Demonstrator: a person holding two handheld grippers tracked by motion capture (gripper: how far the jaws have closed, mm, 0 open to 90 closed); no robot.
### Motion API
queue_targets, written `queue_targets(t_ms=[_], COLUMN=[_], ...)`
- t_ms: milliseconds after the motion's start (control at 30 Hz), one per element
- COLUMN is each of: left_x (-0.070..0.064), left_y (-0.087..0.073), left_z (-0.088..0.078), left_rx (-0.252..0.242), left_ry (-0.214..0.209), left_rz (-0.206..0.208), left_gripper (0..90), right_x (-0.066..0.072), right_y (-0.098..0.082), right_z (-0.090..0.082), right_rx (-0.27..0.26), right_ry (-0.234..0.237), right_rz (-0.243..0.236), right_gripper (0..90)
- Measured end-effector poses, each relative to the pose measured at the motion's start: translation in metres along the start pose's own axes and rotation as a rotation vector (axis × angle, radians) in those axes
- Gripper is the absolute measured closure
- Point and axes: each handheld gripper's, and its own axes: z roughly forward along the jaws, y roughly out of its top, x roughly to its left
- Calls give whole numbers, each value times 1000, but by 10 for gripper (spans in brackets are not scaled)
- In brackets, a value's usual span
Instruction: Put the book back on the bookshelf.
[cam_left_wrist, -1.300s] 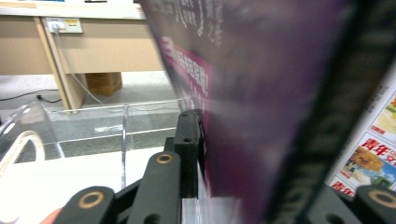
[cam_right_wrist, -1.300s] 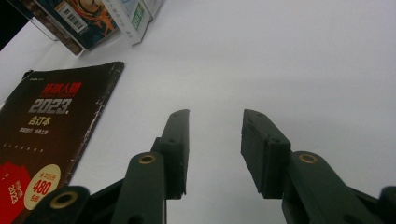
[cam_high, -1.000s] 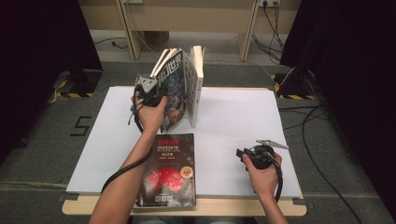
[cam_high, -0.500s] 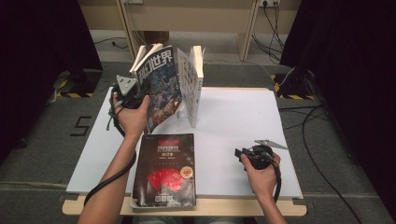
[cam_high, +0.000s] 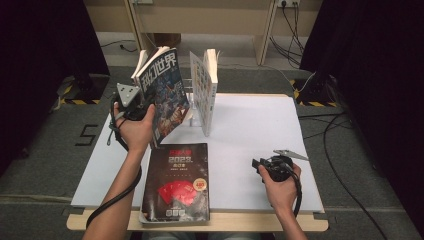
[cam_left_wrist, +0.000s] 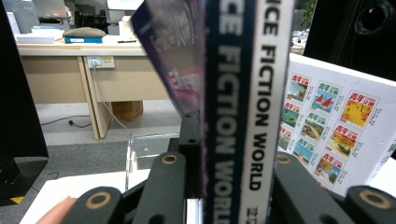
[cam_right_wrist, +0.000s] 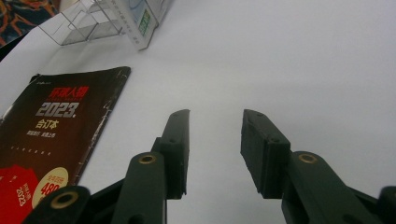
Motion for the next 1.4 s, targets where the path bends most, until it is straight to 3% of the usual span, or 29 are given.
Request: queue_targets(t_ms=[200,333,500,867,1400], left_x=[4,0,-8,-33,-30], left_y=[0,-1,-3,1,4], left_z=[-5,-1,11,36,71], left_rx=[-8,-9,-5,2,27], left_ry=[-4,-19,-25,-50,-42], left_rz=[-13,14,0,12,17], left_gripper=[763,763,763,763,762], right_x=[0,1,2,-4,-3], right_y=[0,0,-1,-1,-2], right_z=[2,2,3,2,3], right_rx=[5,4,10,7,9], right_ry=[0,1,1,-6,-2], right_rz=[2,2,7,6,12], right_gripper=[632,633,633,633,633])
